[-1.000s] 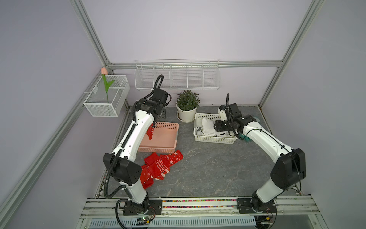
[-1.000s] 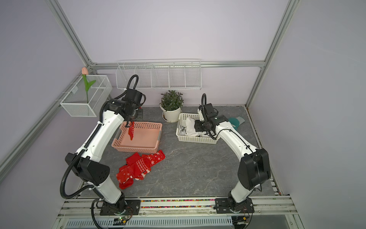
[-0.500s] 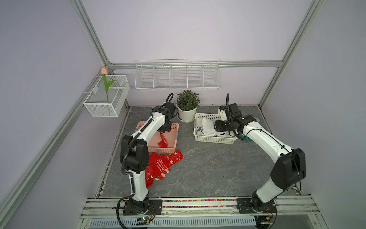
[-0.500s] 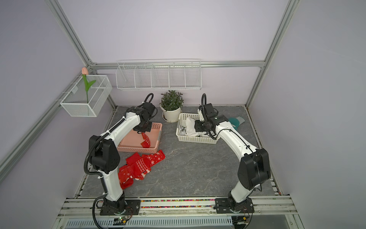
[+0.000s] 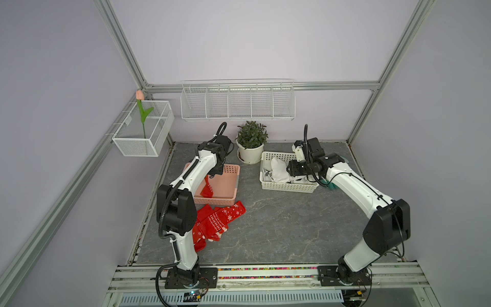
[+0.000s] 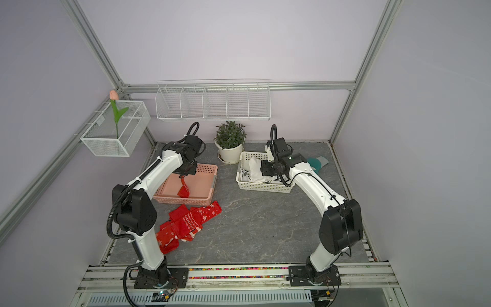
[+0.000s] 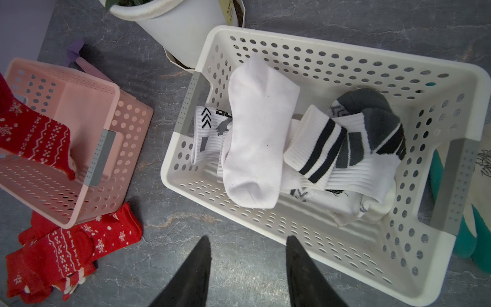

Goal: Sort the socks into the basket by color
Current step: Place the sock in the bin, then move the sock to the center of the board.

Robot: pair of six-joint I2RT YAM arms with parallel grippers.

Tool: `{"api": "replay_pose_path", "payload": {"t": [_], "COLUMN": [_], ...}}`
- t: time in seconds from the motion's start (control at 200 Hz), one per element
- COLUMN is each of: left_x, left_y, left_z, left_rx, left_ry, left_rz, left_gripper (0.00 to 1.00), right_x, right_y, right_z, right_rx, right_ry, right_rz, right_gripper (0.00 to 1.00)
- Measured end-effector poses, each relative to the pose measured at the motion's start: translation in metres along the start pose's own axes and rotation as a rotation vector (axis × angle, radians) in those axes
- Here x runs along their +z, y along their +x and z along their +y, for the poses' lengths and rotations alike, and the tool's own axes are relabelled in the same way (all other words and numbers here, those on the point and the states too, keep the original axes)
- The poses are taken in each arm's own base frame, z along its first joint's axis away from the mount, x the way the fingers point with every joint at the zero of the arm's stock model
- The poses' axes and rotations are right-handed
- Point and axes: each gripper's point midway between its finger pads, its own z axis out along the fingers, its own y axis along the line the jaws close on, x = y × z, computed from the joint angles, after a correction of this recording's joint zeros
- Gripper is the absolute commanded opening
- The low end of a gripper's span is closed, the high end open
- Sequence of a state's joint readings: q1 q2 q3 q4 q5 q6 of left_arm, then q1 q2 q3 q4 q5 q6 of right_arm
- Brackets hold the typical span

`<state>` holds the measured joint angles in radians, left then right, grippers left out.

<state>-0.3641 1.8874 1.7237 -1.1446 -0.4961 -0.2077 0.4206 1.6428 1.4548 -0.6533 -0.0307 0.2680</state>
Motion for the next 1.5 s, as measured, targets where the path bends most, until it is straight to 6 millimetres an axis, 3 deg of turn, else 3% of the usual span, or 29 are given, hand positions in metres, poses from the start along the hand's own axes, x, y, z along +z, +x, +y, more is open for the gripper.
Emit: {"api": "replay_pose_path", "payload": {"t": [0.035,0.27,0.54,0.75,0.88,0.995,1.095,1.31,1.504], "left_x": [0.0,0.01,0.01,-0.008,-0.038,-0.072,-0.089,-0.078,-0.056], "left_y": [0.0,0.002,0.003,0.01,0.039,0.072,0.107,0.179,0.202], "left_z": [-0.004,-0.021,-0.026,-0.022,-0.027,-0.052,-0.073,-0.093,-0.092], "left_rx": [-0.002,-0.013,-0.023,-0.082,-0.109,-0.099,-0.082,-0.104,-0.164], "left_ry": [0.019,0.077,0.103,0.121,0.132,0.17,0.209,0.269,0.263], "left_rz": [0.0,0.029,0.037,0.026,0.022,-0.001,0.003,0.069,0.092], "left_gripper": [0.0,0.26,0.51,0.53,0.54,0.55,0.55,0.54,0.54], "right_x": [0.0,0.0,0.0,0.0,-0.001,-0.003,-0.005,-0.012,-0.013], "right_y": [0.0,0.001,0.002,0.002,0.002,0.003,0.002,0.003,0.004], "right_z": [0.0,0.0,0.0,0.0,-0.001,-0.001,0.0,0.0,0.0], "right_rx": [0.0,0.0,0.001,0.0,-0.002,-0.005,-0.008,-0.016,-0.015], "right_ry": [0.0,0.001,0.002,0.002,0.002,0.001,0.0,-0.004,-0.004], "right_rz": [0.0,0.005,0.007,0.007,0.006,0.004,-0.002,-0.013,-0.014], "right_gripper": [0.49,0.5,0.5,0.5,0.51,0.51,0.51,0.51,0.51]}}
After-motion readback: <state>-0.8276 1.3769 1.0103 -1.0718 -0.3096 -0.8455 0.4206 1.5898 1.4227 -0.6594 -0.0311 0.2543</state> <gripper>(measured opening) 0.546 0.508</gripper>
